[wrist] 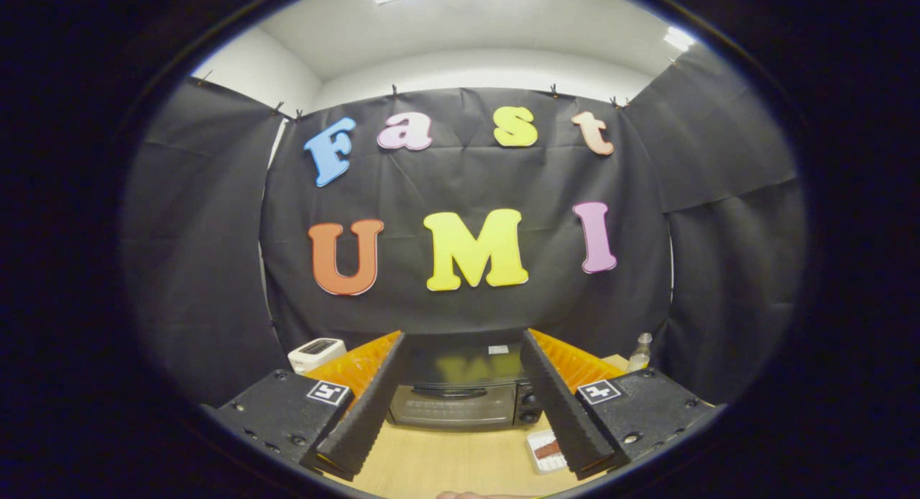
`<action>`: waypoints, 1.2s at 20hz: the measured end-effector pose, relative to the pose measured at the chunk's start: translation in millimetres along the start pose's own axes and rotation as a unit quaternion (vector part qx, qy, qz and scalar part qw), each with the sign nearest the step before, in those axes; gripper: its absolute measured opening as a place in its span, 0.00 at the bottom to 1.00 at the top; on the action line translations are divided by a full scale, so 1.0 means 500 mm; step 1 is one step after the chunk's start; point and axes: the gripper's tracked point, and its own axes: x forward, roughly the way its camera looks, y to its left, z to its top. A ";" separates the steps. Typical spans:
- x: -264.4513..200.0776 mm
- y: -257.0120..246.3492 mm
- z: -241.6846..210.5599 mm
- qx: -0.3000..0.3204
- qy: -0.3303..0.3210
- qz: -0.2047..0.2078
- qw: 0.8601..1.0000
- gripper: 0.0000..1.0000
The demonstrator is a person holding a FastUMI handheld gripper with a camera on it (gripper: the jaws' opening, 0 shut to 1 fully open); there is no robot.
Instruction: Open the toaster oven, put the food inside, and close the toaster oven door.
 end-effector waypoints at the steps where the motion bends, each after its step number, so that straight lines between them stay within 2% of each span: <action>1: -0.001 -0.002 0.001 -0.002 -0.002 -0.001 1.000 1.00; 6: 0.016 0.011 0.011 0.004 -0.014 0.008 1.000 1.00; 11: 0.117 0.011 -0.022 0.010 0.002 0.009 1.000 1.00; 14: 0.216 -0.006 -0.084 0.003 0.032 -0.004 0.999 1.00; 16: 0.288 0.001 -0.142 0.005 0.061 0.005 0.998 1.00; 18: 0.349 -0.010 -0.205 -0.017 0.101 -0.010 0.995 1.00; 24: 0.433 0.042 -0.372 -0.012 0.206 -0.005 0.978 1.00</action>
